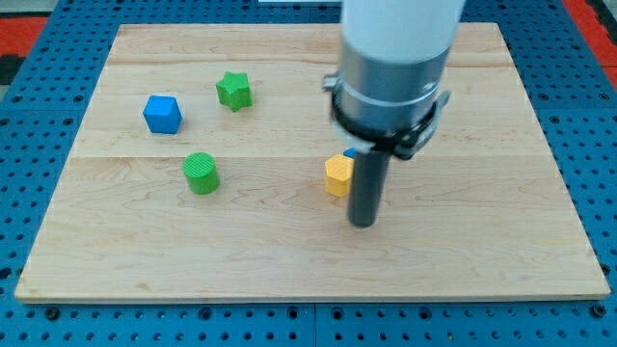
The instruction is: Push the yellow hexagon along with blue triangle towards center
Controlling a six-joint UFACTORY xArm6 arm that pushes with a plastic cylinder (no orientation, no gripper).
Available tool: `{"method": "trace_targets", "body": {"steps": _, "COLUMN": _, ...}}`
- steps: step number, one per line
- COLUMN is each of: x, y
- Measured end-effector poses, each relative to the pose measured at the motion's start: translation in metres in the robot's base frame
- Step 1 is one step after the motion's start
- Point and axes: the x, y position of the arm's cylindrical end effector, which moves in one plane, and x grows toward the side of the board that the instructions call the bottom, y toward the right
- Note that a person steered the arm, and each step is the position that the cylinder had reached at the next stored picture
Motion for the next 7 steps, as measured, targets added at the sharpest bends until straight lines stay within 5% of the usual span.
{"method": "trace_targets", "body": {"steps": 1, "x": 0.003, "y": -0.056}}
{"method": "trace_targets", "body": {"steps": 2, "x": -0.021, "y": -0.053}}
{"method": "trace_targets", "body": {"steps": 7, "x": -0.097, "y": 0.055}}
